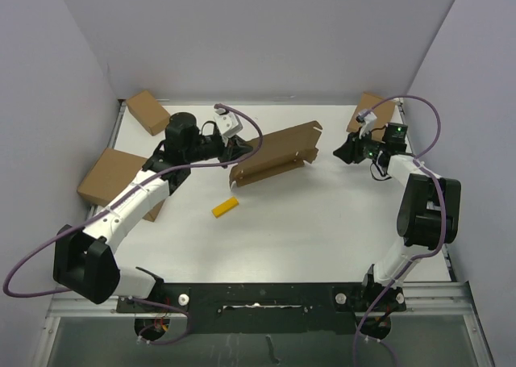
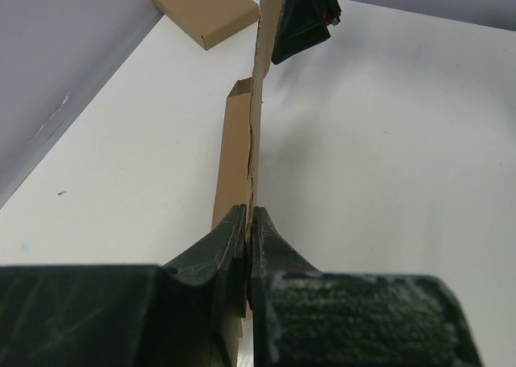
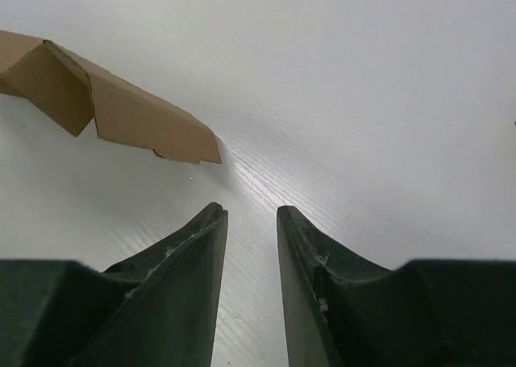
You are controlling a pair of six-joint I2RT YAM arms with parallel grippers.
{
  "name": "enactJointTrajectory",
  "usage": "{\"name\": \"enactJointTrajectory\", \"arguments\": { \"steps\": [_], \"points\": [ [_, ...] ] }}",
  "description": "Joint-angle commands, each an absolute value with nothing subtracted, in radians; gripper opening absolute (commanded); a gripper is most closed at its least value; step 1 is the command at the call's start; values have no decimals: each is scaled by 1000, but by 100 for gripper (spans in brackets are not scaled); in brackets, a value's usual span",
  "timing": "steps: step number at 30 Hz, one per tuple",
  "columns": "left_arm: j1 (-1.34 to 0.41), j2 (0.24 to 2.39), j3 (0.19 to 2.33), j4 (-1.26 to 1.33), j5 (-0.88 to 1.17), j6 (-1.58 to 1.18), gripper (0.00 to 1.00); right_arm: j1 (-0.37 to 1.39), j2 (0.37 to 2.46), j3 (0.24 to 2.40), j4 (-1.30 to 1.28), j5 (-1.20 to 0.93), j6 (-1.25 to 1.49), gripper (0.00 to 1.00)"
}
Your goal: Fold the paper box
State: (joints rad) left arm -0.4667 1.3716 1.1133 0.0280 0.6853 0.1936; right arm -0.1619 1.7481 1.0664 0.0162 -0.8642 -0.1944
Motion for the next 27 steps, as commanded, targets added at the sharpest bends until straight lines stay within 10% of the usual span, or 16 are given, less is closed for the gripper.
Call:
{"name": "enactJointTrajectory", "arguments": {
  "steps": [1, 16, 27],
  "points": [
    [-446, 1410, 1167, 77, 707, 160, 0, -149, 1761, 1129, 96, -858, -209, 33],
    [-351, 1468, 1180, 136, 789, 43, 0, -95, 1940, 1227, 432, -1113, -374, 53],
    [-331, 1486, 1162, 172, 821, 18, 0, -32, 2098, 1485, 156, -1136, -412, 11]
  ]
}}
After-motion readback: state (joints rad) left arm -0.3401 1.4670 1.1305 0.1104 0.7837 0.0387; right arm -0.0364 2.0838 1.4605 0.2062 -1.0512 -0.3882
